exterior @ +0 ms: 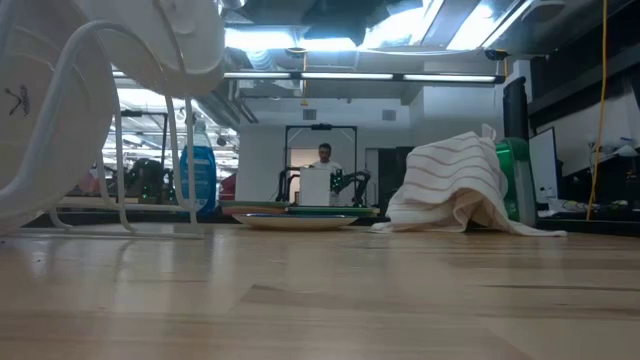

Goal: Sort dishes
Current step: Put the white plate in the white dish rack

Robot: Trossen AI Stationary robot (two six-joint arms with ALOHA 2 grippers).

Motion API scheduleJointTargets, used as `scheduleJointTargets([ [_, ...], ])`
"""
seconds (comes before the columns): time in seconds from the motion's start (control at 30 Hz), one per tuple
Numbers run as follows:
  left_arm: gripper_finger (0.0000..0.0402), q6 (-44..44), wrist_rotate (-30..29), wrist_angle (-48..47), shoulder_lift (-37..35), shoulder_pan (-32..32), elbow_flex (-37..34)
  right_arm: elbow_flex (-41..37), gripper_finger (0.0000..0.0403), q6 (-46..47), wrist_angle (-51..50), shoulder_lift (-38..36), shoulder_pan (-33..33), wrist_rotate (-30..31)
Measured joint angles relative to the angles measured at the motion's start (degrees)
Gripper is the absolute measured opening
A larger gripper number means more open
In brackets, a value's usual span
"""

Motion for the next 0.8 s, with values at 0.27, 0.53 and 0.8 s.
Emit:
scheduleJointTargets([
  [0.27,0.0,-15.7,1.1,-8.1,-3.1,0.0,0.0,-5.4,0.0182,-9.6,1.9,1.3,3.1,-2.5],
  [0.53,0.0,-27.3,2.8,-13.5,-4.6,0.0,0.0,-10.4,0.0182,-19.4,7.7,2.5,7.3,-2.5],
  [0.8,0.0,-37.0,3.6,-24.8,-4.8,0.0,0.0,-11.6,0.0182,-32.9,16.8,7.3,9.3,-2.5],
])
